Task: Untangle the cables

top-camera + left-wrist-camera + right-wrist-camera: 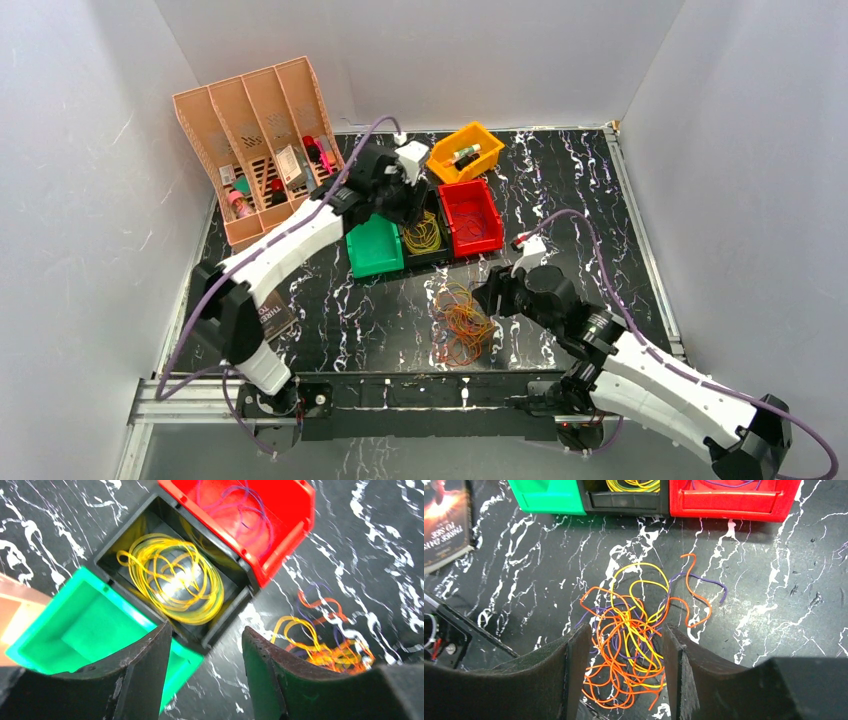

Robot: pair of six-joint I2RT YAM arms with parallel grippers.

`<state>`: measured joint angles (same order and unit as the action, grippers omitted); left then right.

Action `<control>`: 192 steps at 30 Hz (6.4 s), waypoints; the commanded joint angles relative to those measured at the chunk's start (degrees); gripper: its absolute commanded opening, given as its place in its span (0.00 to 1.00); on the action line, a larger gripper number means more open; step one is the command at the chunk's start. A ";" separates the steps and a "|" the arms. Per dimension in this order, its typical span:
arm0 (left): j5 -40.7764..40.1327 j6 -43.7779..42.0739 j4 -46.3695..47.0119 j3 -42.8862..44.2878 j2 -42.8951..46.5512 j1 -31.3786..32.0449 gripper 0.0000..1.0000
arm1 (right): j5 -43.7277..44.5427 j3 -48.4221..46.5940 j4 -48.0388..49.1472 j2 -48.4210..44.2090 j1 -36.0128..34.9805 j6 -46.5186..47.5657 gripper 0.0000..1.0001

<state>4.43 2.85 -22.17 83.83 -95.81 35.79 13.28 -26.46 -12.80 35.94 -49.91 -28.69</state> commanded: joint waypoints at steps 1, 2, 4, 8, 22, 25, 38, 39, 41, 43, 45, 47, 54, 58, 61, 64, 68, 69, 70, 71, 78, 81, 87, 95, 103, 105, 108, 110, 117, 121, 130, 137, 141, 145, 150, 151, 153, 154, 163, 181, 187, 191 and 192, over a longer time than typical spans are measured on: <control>8.83 2.16 3.97 -8.97 11.89 -0.20 0.54 | -0.97 -4.24 -0.13 2.94 -0.27 2.10 0.62; 10.45 2.59 4.13 -10.89 13.52 -0.13 0.54 | -1.16 -4.48 -0.05 3.70 -0.27 2.19 0.62; 13.62 3.94 4.59 -14.62 16.24 0.04 0.54 | -1.38 -4.65 0.12 5.15 -0.18 2.23 0.62; 18.07 8.84 9.44 -24.65 20.90 2.47 0.55 | -0.01 -4.36 0.66 7.07 -0.22 2.08 0.62; 22.54 14.12 25.12 -38.56 17.68 11.04 0.56 | 1.97 -0.55 2.12 5.72 -0.19 -2.33 0.62; 21.95 14.46 28.79 -40.50 15.72 11.44 0.56 | 1.97 -0.40 2.04 5.52 -0.19 -2.65 0.62; 23.55 12.90 33.33 -37.21 5.14 11.84 0.45 | 1.14 0.44 1.90 4.37 -0.24 -3.74 0.62; 23.72 12.81 33.33 -36.96 4.35 11.77 0.41 | 1.14 0.44 1.90 4.25 -0.19 -3.81 0.62; 24.19 12.75 33.04 -36.23 3.04 11.80 0.30 | 1.14 0.44 1.81 4.05 -0.16 -3.88 0.62; 24.41 12.71 32.46 -35.57 2.50 11.84 0.18 | 1.14 0.44 1.69 3.96 -0.22 -3.93 0.62; 23.98 12.77 32.47 -35.41 2.61 11.85 0.08 | 1.06 0.57 1.64 3.88 -0.21 -4.00 0.62; 23.22 12.73 32.04 -35.28 2.83 11.84 0.01 | 1.09 0.77 1.87 3.86 -0.24 -4.14 0.62; 21.28 10.87 27.16 -33.05 5.23 11.82 0.00 | -0.44 1.25 4.25 3.84 -0.23 -3.70 0.63; 19.79 8.74 22.20 -30.50 7.23 11.83 0.00 | -3.63 3.32 9.52 2.99 -0.15 -2.83 0.64; 20.02 7.57 19.34 -28.57 8.75 11.85 0.00 | -3.54 5.24 13.28 2.29 -0.15 -3.63 0.64; 20.87 7.34 17.93 -27.13 10.53 11.78 0.00 | -1.78 7.13 17.20 2.22 -0.23 -4.82 0.65; 21.66 7.17 15.37 -24.73 11.59 11.82 0.00 | 0.35 9.12 23.88 4.40 -0.19 -4.72 0.66; 21.73 7.09 15.00 -24.28 11.83 11.80 0.00 | 0.72 9.28 25.57 5.32 -0.25 -4.71 0.67; 21.70 7.08 14.71 -23.98 12.06 11.84 0.00 | 0.78 9.38 27.33 6.44 -0.22 -4.73 0.67; 21.64 7.10 14.43 -23.64 12.27 11.79 0.00 | 0.71 9.47 29.30 7.19 -0.22 -4.53 0.68; 21.65 7.15 12.85 -21.73 12.54 11.82 0.00 | -1.43 10.15 40.29 13.42 -0.26 -4.54 0.68; 22.23 7.33 12.32 -20.90 12.93 11.83 0.00 | 0.70 10.95 43.24 15.44 -0.26 -5.78 0.68; 24.27 8.14 10.83 -18.75 15.20 11.82 0.00 | 5.75 12.61 50.58 19.78 -0.27 -6.22 0.68; 28.64 9.73 7.81 -15.10 15.81 12.55 0.00 | 5.46 9.45 59.28 31.71 -0.23 -4.88 0.68; 27.77 11.13 2.28 -5.64 17.15 12.81 0.00 | 6.23 9.46 66.52 41.25 -0.26 -2.94 0.66; 25.87 11.02 -0.49 -1.88 17.15 12.83 0.00 | 4.46 8.97 66.23 42.94 -0.26 -1.40 0.65; 22.51 10.49 -3.97 4.07 17.15 12.81 0.00 | 0.02 8.69 66.24 45.17 -0.27 -1.00 0.65; 20.48 9.86 -6.49 8.30 16.72 12.81 0.00 | -2.43 9.58 67.44 46.19 -0.20 -1.48 0.64; 11.86 5.89 -15.09 23.27 13.12 12.80 0.00 | -5.56 13.61 66.45 44.41 -0.26 -3.51 0.61; 7.58 3.07 -18.46 32.44 10.78 12.80 0.00 | -4.87 16.47 63.27 40.94 -0.27 -4.36 0.57; -3.60 -3.00 -22.20 46.20 6.96 12.81 0.00 | -5.43 22.66 50.85 27.24 -0.34 -6.47 0.55; -11.92 -7.38 -22.43 50.01 5.99 12.81 0.00 | -3.89 23.58 35.61 12.38 -0.36 -5.45 0.58; -14.99 -8.42 -23.18 47.95 5.88 12.81 0.00 | -3.85 22.38 28.33 3.02 -0.34 -4.69 0.61; -16.21 -8.56 -23.24 43.94 5.89 12.81 0.00 | -3.52 20.57 22.88 -2.95 -0.36 -3.74 0.63; -16.74 -7.21 -22.30 35.63 7.23 12.73 0.00 | -2.45 16.75 19.03 -5.63 -0.36 -2.18 0.65; -16.28 -6.63 -21.93 33.44 7.67 12.73 0.00 | -2.22 16.00 18.44 -5.58 -0.36 -1.79 0.65; -13.92 -5.09 -21.25 29.15 8.74 12.71 0.00 | -1.96 14.76 17.81 -5.06 -0.36 -1.11 0.65; -12.72 -4.03 -20.44 26.55 9.70 12.67 0.00 | -1.79 14.22 17.62 -4.73 -0.29 -0.77 0.66; -8.41 1.21 -14.28 10.31 16.44 12.69 0.00 | -1.39 11.20 16.65 -3.11 -0.31 -0.23 0.66; -9.87 3.31 -10.16 3.76 18.64 12.72 0.00 | 0.79 7.81 13.35 -3.43 -0.33 -0.65 0.68; -14.50 4.16 -11.15 4.91 17.68 12.72 0.00 | 0.51 7.82 14.25 -4.48 -0.34 -1.50 0.68; -15.89 4.35 -11.79 4.54 17.68 12.72 0.00 | 0.76 7.29 13.31 -3.99 -0.36 -0.84 0.68; -15.88 4.28 -11.59 4.24 17.68 12.71 0.00 | 0.85 7.30 13.13 -3.75 -0.34 -0.56 0.68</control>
<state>-9.10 6.63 -33.50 87.57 -78.56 48.49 13.34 -15.97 -0.49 32.25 -49.95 -29.78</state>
